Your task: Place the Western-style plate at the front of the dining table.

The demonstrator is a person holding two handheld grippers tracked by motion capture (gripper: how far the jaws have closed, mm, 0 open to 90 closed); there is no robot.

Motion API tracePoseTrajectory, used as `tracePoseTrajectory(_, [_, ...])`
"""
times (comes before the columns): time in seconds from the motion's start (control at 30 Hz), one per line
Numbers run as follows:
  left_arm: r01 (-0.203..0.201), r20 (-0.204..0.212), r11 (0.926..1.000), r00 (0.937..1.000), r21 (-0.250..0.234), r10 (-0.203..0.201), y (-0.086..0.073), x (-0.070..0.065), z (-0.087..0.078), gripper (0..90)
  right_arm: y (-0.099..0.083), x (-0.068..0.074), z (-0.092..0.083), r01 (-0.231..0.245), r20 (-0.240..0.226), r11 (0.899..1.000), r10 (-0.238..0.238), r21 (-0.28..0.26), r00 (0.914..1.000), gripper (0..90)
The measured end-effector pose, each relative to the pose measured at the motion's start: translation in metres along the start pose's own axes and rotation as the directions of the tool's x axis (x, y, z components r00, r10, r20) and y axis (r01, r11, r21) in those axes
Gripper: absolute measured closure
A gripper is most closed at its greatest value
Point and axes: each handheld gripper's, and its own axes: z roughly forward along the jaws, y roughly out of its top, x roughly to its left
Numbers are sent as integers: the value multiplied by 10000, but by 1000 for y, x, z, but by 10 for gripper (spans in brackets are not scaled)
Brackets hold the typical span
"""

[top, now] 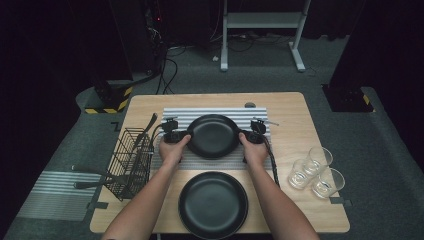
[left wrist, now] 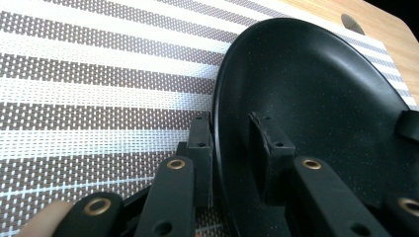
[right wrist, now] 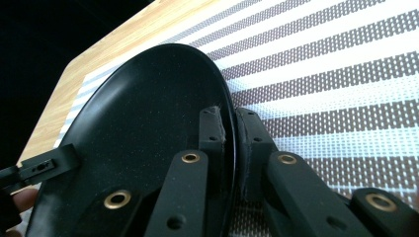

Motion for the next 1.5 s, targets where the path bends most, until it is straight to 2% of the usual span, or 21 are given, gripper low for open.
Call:
tracePoseTrajectory(0.17, [139,-40,9999,9999,-89,-139,1,1,1,728,-2,3,4,306,129,9991,-302,-308,9995,823])
tracePoseTrajectory(0.33, [108,-134,9998,9998,-149,-110,1,2,1,728,-3,4,6,503,243,9977,-492,-457,9985,818])
tracePoseTrajectory(0.43, [172,-146,9995,9997,-262,-175,1,2,1,728,0,7,8,1081,486,9935,-1063,-362,9931,807])
tracePoseTrajectory(0.6, [8,-277,9997,9996,-238,-15,1,0,1,723,-1,8,9,1298,578,9906,-1273,-433,9902,798])
tracePoseTrajectory(0.67, [-399,-559,9985,9977,-362,379,-1,-3,0,715,-2,11,9,1740,813,9838,-1701,-436,9821,775])
tracePoseTrajectory(0.73, [-1016,-860,9930,9916,-598,963,-1,-8,-2,693,-4,17,9,2232,1178,9743,-2182,-308,9688,733])
tracePoseTrajectory(0.77, [-1113,-890,9918,9904,-632,1055,-1,-9,-3,657,-5,19,9,2400,1390,9704,-2343,-255,9622,715])
tracePoseTrajectory(0.83, [-1037,-1007,9918,9903,-742,960,2,-10,-7,595,-5,23,7,2665,1485,9636,-2605,-217,9540,683])
tracePoseTrajectory(0.93, [-947,-1023,9920,9910,-837,859,4,-8,-12,551,-3,26,4,3211,1922,9470,-3158,37,9292,652])
tracePoseTrajectory(1.03, [-1070,-788,9912,9918,-784,1009,4,-9,-16,511,0,27,-2,3286,1890,9445,-3234,42,9272,615])
tracePoseTrajectory(1.1, [-1104,-614,9909,9925,-764,1058,3,-12,-19,469,1,29,-6,3184,1701,9479,-3138,-2,9341,604])
tracePoseTrajectory(1.2, [-1492,-696,9858,9871,-772,1439,0,-21,-21,393,1,32,-11,3284,1435,9445,-3257,54,9345,565])
tracePoseTrajectory(1.27, [-1590,-594,9846,9861,-724,1549,0,-26,-22,326,1,35,-13,3476,1353,9376,-3454,74,9287,542])
tracePoseTrajectory(1.33, [-1790,-591,9818,9827,-634,1753,-2,-30,-23,271,1,38,-16,3574,1208,9339,-3559,104,9267,480])
tracePoseTrajectory(1.43, [-2112,-487,9761,9768,-518,2088,-4,-37,-25,201,0,45,-20,3843,1413,9224,-3857,385,9117,334])
tracePoseTrajectory(1.5, [-2231,-378,9737,9744,-462,2215,-5,-41,-27,156,-1,49,-22,4059,1391,9118,-4107,621,9011,246])
